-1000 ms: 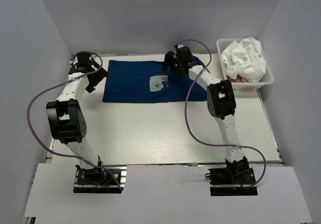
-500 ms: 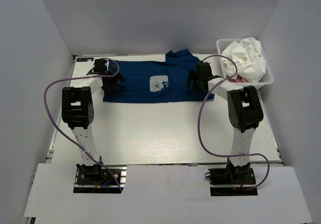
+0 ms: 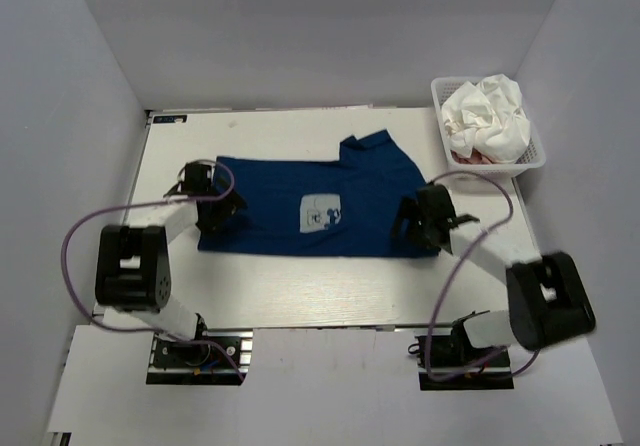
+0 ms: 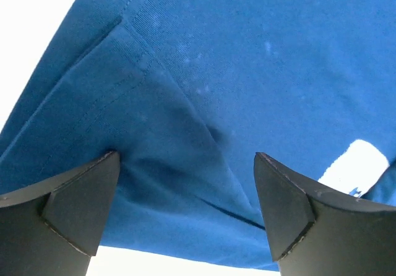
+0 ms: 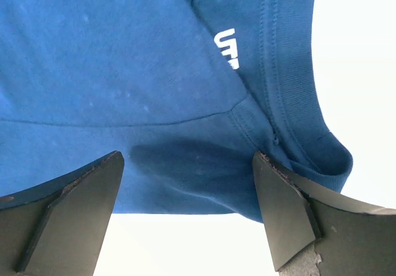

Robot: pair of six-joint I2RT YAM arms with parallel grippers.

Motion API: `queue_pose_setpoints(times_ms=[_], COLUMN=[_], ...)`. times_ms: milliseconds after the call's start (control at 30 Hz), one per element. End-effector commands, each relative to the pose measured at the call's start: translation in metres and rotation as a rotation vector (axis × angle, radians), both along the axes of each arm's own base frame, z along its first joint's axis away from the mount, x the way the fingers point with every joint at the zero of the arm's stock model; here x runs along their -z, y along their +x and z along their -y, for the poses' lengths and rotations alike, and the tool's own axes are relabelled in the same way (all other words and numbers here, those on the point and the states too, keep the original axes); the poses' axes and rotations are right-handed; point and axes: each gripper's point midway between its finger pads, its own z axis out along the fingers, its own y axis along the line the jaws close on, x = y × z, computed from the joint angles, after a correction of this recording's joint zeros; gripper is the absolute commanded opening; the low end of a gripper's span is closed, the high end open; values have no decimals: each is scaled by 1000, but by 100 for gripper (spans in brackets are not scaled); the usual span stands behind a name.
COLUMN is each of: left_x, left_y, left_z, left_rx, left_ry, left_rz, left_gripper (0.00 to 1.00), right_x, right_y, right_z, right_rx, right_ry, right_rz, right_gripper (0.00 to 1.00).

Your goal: Fold and stack the t-shirts

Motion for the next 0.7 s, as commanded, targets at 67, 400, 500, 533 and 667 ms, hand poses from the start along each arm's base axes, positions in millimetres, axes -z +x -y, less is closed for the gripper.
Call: queue_pose_setpoints(times_ms=[67,400,500,533,667], left_x=[-11,-109,-98,-95,-78], left_y=[-76,39,74,81,119], left_z=[-10,-42,-52,-62,-68], left_rx=[-63,-167,-189,-215,-203], left_ry=[49,169,206,235,276], left_rz=[-107,84,7,-15,-56], left_gripper=[100,100,100,100,100], right_x=[-15,-131,-136,-137,-133], right_y=[-55,69,110,132,169], right_z=[0,-17,-19,-26,-28], right_rx=[-31,-30,7,9,15], right_ry=[70,12,-13,-20,-40], right_rz=[-26,321,320,312,299], right_gripper=[90,90,90,90,90])
